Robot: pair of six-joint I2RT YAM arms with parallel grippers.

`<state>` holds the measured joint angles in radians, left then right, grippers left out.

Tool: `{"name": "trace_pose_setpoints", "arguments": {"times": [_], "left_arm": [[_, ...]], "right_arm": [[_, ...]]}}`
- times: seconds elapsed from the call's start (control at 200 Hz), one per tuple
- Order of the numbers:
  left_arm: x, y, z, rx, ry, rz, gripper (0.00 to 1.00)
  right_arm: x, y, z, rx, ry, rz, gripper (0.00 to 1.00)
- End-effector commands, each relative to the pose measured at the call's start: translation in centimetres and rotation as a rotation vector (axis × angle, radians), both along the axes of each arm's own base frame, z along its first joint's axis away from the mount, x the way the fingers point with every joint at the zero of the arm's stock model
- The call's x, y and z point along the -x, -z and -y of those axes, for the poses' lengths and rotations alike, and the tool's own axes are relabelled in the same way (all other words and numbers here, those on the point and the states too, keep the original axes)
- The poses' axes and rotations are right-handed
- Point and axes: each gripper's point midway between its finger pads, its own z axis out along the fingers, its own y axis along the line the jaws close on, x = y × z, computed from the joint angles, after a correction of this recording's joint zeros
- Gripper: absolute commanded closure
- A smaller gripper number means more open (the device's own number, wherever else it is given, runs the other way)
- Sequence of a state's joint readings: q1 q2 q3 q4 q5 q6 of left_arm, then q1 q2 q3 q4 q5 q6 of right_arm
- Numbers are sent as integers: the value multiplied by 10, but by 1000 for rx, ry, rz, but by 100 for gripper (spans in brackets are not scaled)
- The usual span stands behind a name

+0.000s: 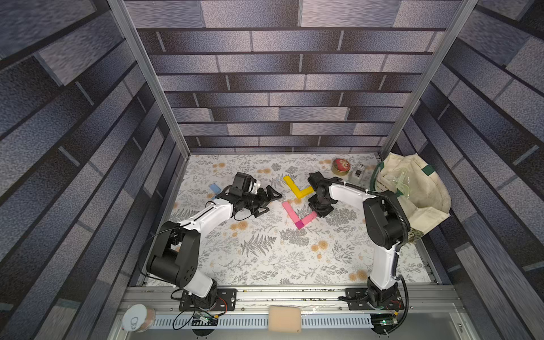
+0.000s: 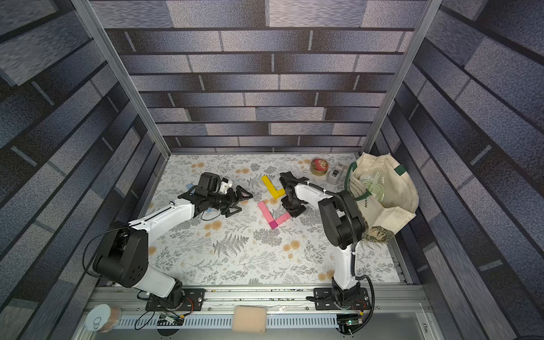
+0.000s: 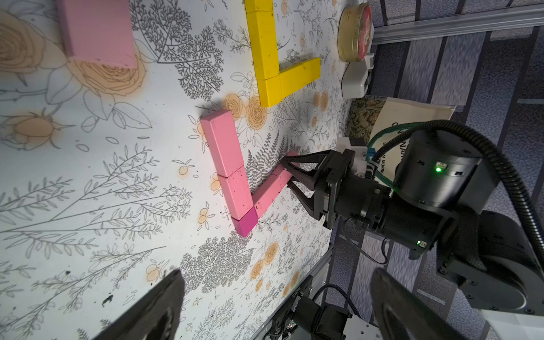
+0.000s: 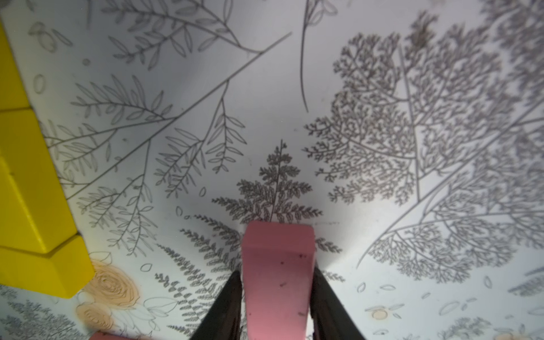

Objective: Assemble the letter v with building blocks
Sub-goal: Assemble the building block at the center of the board.

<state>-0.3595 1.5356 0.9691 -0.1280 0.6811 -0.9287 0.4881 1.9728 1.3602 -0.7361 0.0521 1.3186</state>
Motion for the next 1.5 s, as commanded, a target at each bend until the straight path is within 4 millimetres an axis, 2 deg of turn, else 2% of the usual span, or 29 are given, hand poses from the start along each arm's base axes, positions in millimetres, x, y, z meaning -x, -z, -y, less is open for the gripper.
{"name": "trace_pose_setpoints", "arguments": {"times": [0.0,0.621,0.736,0.937,1.092,1.152,1.243,1.308,1.373,1.493], "left_arm": [[8,2,0,0,11,-22,0],[8,2,0,-4,11,-27,0],[8,3,-1,-6,12,-28,0],[6,4,-3,-13,9,-29,0],[4,4,-6,-40,11,-24,0],[1,2,-11,-70,8,-16,0],[-8,2,-30,-187,-17,-12,0],[-16,5,-51,-293,-49,-47,0],[-25,9,-69,-375,-74,-77,0],[-37,17,-94,-577,-35,-118,0]], "right_arm": [[28,7,14,62,28,-96,59],[28,7,15,72,16,-92,57],[21,5,13,72,-1,-76,54],[0,-11,6,68,-48,-15,45],[-11,-33,1,51,-78,44,40],[-12,-47,2,42,-88,75,37],[-11,-73,8,52,-108,132,30],[-10,-92,16,71,-126,172,23],[-13,-112,21,93,-177,235,1],[-32,-147,18,151,-396,363,0]]}}
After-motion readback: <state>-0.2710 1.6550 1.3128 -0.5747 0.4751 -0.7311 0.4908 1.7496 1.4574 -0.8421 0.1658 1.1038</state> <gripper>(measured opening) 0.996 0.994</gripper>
